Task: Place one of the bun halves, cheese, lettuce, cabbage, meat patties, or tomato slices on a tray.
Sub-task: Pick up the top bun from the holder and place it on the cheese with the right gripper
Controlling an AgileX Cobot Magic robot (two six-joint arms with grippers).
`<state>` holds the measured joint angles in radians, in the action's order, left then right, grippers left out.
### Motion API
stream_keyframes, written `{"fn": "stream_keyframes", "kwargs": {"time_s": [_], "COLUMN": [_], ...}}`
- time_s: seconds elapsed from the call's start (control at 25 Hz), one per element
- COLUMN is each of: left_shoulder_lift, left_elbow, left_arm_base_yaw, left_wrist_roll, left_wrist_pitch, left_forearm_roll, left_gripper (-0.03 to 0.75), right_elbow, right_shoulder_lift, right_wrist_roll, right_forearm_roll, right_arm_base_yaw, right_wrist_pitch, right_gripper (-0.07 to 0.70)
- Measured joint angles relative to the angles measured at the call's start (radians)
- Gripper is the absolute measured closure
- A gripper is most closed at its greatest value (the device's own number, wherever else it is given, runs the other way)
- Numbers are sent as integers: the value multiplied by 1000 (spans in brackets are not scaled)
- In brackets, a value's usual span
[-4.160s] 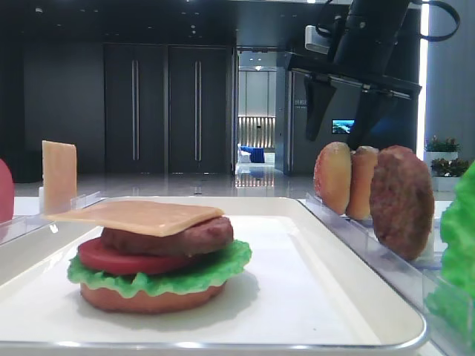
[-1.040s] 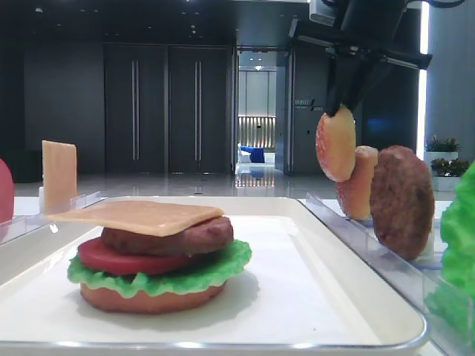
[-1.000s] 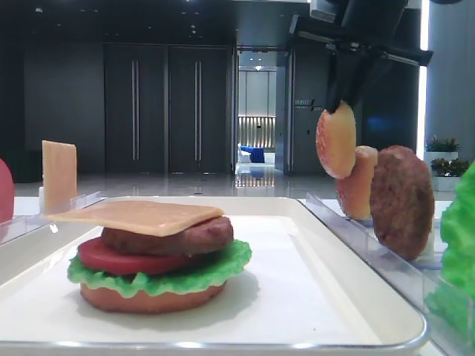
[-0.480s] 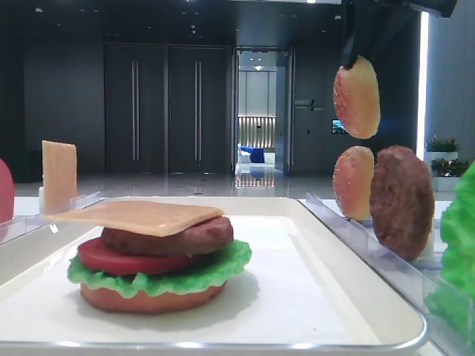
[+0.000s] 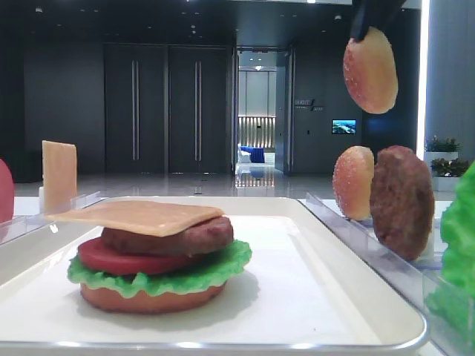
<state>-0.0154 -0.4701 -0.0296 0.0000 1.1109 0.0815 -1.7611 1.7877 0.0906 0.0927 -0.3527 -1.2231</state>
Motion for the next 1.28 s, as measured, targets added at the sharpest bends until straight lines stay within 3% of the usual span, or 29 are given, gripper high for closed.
{"fn": "stream_keyframes", "kwargs": {"time_s": [0.72,0.96,1.28], "left_shoulder_lift": [0,0,0], "left_elbow": [0,0,0], "left_arm_base_yaw": [0,0,0], "left_wrist_roll": [0,0,0], "left_wrist_pitch": [0,0,0], "left_forearm_roll": [0,0,0], "left_gripper": [433,433,433], "right_elbow": [10,170,391], "right_shoulder_lift": [-244,-350,-536], "right_wrist_roll": [-56,-61,-31], "right_forearm_roll": [-2,8,51], "right_arm_base_yaw": [-4,49,50], "right_wrist_pitch": [-4,-5,-8], "right_gripper": [534,534,535]}}
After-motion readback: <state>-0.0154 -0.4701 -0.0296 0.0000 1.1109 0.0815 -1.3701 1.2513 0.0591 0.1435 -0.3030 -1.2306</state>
